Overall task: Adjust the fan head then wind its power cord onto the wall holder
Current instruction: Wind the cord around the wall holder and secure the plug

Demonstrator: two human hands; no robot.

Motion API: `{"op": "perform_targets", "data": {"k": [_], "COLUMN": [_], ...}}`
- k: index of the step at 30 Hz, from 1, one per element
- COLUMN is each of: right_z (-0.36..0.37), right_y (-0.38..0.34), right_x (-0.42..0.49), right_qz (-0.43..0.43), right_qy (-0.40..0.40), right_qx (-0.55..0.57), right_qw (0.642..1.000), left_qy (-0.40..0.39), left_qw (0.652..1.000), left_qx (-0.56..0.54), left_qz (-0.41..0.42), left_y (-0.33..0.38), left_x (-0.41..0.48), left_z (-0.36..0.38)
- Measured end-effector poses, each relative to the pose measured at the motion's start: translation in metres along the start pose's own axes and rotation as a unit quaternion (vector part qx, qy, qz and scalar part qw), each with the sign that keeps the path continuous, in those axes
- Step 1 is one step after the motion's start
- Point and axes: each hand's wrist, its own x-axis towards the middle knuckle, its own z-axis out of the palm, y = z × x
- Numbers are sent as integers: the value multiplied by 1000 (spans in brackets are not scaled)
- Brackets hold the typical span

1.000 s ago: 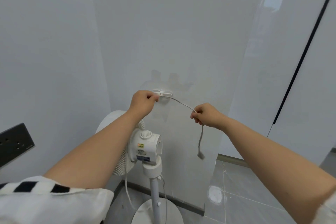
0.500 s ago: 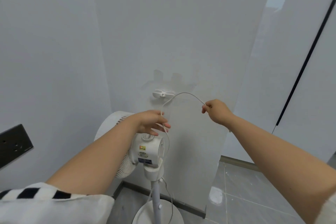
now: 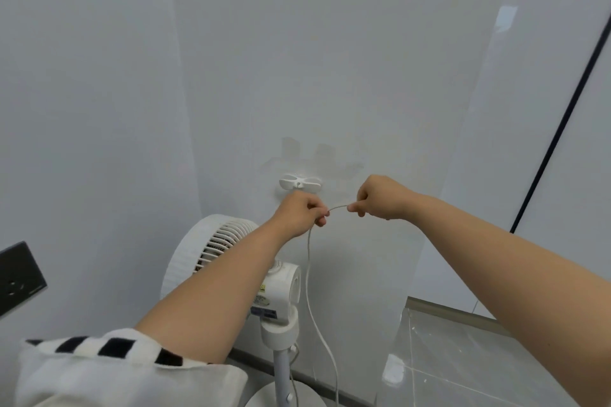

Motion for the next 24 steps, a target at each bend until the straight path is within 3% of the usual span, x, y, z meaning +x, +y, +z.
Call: {"op": "perform_targets", "data": {"k": [7,11,16,20,24], "right_z": [-5,10,39,56,66], "right_y": [15,10,1,-10,-12], "right_x": [23,53,87,111,123], "right_qz": [29,28,5,-18,-1], "right_qy": [3,33,120,211,260], "right_qx": [-4,-29,50,41,-2], "right_qw": [1000,999,992,977,965], "left_qy": [117,181,265,285,239], "left_qw": [992,981,952,944,951], "left_qx": [-44,63,150,164,194], "left_qz": [-22,17,24,5,-19], "left_y": [-36,-57,-83,-93,-103], "left_x": [32,54,78,100,121], "left_z": [0,-6,-22,-42,-49]}}
